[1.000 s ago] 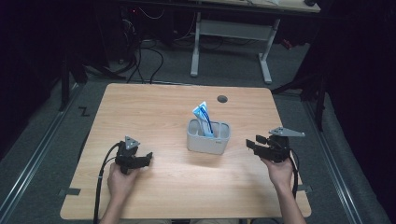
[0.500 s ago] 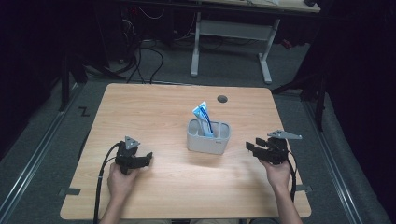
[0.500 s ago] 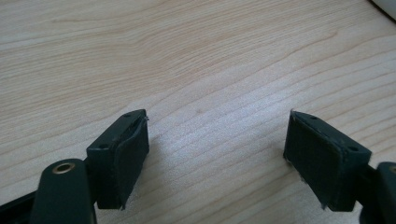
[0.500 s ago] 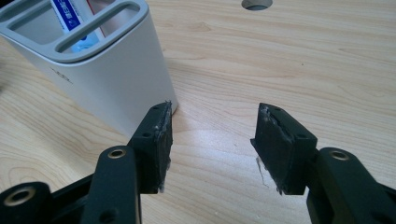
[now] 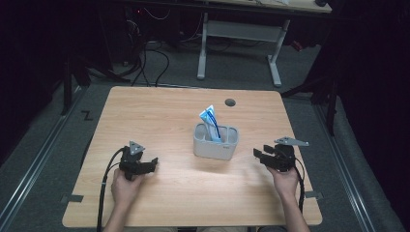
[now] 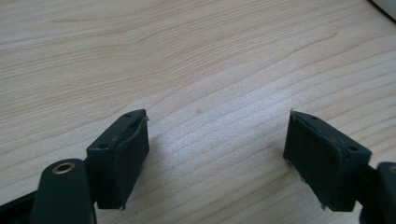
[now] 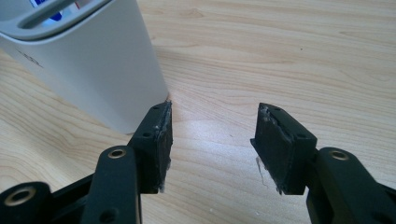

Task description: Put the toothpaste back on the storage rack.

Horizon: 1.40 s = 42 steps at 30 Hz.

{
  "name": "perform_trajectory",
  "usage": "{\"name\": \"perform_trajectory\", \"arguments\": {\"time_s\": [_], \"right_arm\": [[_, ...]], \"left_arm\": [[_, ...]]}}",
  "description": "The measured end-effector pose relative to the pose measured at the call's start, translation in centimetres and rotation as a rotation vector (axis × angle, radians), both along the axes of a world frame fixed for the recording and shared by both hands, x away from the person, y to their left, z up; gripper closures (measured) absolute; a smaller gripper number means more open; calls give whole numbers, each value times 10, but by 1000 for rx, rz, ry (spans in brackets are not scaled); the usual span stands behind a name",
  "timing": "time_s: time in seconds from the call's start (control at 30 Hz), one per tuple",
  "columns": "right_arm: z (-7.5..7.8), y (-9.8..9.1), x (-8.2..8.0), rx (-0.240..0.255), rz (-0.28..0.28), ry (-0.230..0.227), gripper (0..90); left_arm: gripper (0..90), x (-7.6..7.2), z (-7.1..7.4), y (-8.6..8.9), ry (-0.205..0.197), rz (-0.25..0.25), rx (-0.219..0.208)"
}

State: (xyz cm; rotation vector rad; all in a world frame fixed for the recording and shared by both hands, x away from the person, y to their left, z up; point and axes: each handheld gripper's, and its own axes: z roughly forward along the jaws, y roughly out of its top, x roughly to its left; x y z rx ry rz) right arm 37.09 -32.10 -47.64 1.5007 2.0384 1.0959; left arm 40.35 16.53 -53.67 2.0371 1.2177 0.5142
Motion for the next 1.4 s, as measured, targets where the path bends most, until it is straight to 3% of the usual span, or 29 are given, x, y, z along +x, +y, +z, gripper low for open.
{"name": "perform_trajectory", "arguments": {"time_s": [0.67,0.87,1.4], "right_arm": [[-24,2,6,-48,-39,20,470],[-29,7,8,-108,-22,19,470],[-41,11,15,-192,-25,20,459]], "left_arm": [[223,0,0,0,0,0,0],[223,0,0,0,0,0,0],[223,0,0,0,0,0,1]]}}
